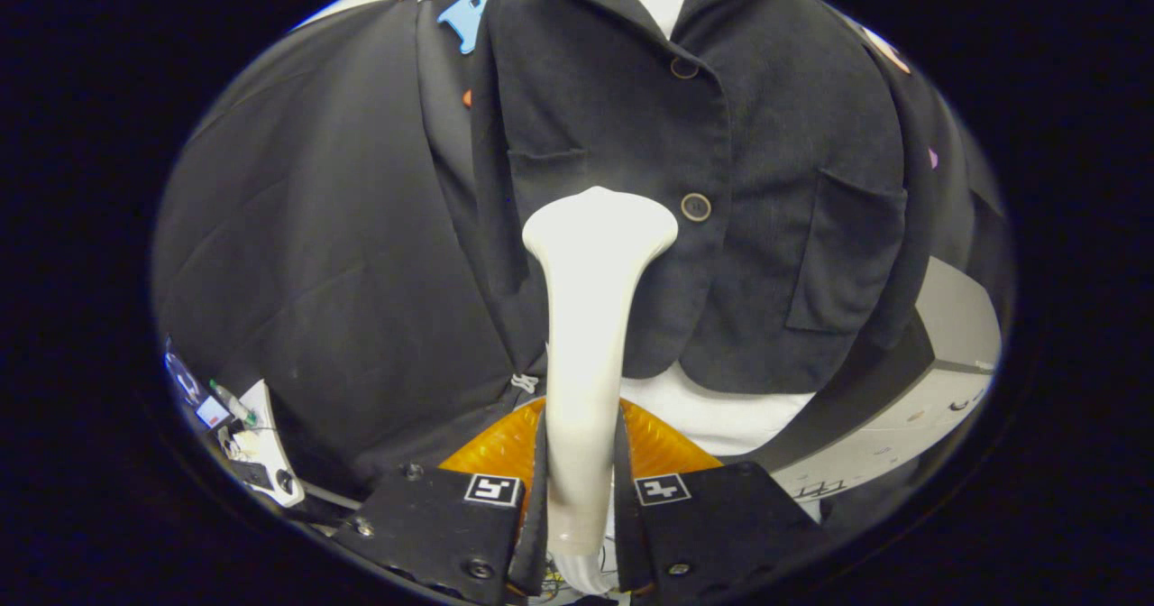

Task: Iron the clothes twice with a garment steamer, once on the left side and once on the right side.

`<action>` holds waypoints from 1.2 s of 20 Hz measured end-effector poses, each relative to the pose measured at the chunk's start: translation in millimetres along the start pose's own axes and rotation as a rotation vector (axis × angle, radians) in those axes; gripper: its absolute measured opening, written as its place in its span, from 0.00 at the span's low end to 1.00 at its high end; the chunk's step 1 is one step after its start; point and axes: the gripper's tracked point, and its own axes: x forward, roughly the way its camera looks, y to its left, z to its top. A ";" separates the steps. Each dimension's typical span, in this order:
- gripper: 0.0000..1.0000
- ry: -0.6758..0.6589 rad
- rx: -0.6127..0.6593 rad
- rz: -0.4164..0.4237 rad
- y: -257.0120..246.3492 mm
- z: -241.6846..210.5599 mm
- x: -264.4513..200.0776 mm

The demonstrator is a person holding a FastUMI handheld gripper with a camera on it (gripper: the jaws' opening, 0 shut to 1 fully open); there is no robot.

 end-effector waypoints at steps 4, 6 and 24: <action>0.33 0.032 0.010 0.001 -2.5 -15.5 8.6; 0.33 0.045 0.012 -0.001 -2.8 -21.1 9.3; 0.33 0.013 0.091 -0.018 -48.4 -38.1 -39.1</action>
